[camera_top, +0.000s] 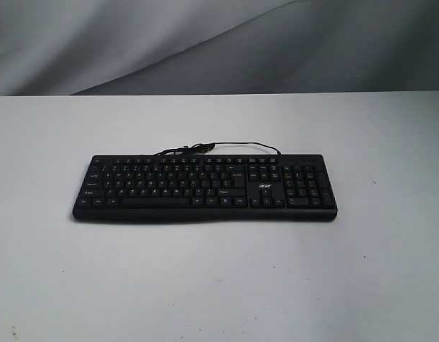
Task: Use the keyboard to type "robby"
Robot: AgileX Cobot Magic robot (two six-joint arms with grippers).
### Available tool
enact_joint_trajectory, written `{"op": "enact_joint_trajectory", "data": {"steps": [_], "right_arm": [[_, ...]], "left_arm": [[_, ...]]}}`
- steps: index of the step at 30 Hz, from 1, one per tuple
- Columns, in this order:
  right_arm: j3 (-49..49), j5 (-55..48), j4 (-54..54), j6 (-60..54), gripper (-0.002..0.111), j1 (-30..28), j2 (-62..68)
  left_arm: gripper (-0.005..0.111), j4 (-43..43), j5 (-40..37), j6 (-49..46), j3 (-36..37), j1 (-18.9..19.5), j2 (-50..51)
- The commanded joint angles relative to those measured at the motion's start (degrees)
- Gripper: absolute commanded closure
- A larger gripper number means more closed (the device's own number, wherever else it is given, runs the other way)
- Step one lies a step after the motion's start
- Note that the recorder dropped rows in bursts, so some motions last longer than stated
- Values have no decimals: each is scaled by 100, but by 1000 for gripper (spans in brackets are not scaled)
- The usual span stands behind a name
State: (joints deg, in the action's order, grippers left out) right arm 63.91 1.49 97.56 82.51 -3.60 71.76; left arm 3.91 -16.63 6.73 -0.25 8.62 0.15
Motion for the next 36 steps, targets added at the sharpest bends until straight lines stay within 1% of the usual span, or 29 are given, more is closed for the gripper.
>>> {"op": "enact_joint_trajectory", "data": {"steps": [1, 2, 3, 5, 6, 7, 9, 11, 13, 14, 15, 17, 18, 20, 24, 27, 29, 32, 36], "right_arm": [[428, -1411, 239, -735, 108, -44, 665], [473, -1593, 239, -1177, 108, -44, 847], [512, -1808, -69, -1713, 108, -44, 1012], [693, -2157, -1320, -2900, 108, -44, 1478], [799, -2288, -2139, -3478, 108, -44, 1740], [947, -2452, -3013, -4346, 108, -44, 2007], [1264, -2695, -4831, -6404, 108, -30, 2468], [1579, -3065, -7193, -9121, 108, 63, 2888], [1883, -3665, -9155, -11345, 108, 178, 3204], [2059, -3984, -10069, -12113, 108, 253, 3354], [2194, -4193, -10820, -12555, 108, 329, 3480], [2502, -4414, -11799, -13025, 108, 599, 3671], [2634, -4414, -11984, -13039, 108, 792, 3735], [2883, -4414, -12017, -13039, 108, 1230, 3845], [3239, -4414, -12006, -13039, 108, 2400, 4151], [3447, -4401, -12006, -13039, 108, 3175, 4543], [3642, -4401, -12006, -13039, 108, 3562, 4845], [4012, -4429, -12006, -13039, 108, 3996, 5351], [4574, -4459, -12031, -13018, 108, 4225, 5902]], "left_arm": [[106, -46, 26, 23, 25, 11, -15], [106, -46, 26, 23, 25, 11, -15], [106, -46, 26, 23, 25, 11, -15], [106, -46, 26, 23, 25, 11, -15], [106, -46, 26, 23, 25, 11, -15], [106, -46, 26, 23, 25, 11, -15], [106, -46, 26, 23, 25, 11, -15], [106, -46, 26, 23, 25, 11, -15], [106, -46, 26, 23, 25, 11, -15], [106, -46, 26, 23, 25, 11, -15], [106, -46, 26, 23, 25, 11, -15], [106, -46, 26, 23, 25, 11, -15], [106, -46, 26, 23, 25, 11, -15], [106, -46, 26, 23, 25, 11, -15], [106, -46, 26, 23, 25, 11, -15], [106, -46, 26, 23, 25, 11, -15], [106, -46, 26, 23, 25, 11, -15], [106, -46, 26, 23, 25, 11, -15], [106, -46, 26, 23, 25, 11, -15]]}}
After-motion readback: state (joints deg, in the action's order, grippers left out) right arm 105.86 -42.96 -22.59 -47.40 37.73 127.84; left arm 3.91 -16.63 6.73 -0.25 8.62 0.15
